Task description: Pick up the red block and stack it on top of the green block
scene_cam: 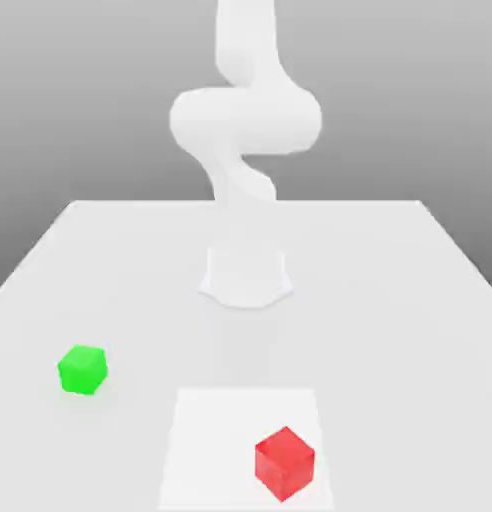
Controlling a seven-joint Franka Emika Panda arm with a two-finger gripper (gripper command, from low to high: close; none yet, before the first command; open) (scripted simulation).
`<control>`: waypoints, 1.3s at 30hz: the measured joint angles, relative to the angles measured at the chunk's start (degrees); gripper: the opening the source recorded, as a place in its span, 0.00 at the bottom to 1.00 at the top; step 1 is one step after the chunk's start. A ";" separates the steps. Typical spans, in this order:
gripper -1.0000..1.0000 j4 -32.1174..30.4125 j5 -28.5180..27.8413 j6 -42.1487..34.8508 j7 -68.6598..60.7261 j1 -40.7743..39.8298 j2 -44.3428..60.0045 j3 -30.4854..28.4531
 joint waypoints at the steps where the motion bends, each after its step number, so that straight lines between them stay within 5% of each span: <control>1: 0.50 -0.52 -0.43 0.87 2.57 -1.21 2.25 1.33; 15: 0.50 -7.23 -8.80 12.26 37.86 -10.64 31.73 12.64; 24: 0.50 -11.76 -6.77 20.19 55.12 -9.60 49.15 13.56; 29: 0.50 -10.76 -11.14 27.80 60.36 -6.30 59.12 9.47; 30: 0.00 -10.48 -12.16 29.20 61.14 -5.41 60.87 8.37; 39: 0.00 -10.96 -10.17 27.10 59.71 -6.46 58.07 9.82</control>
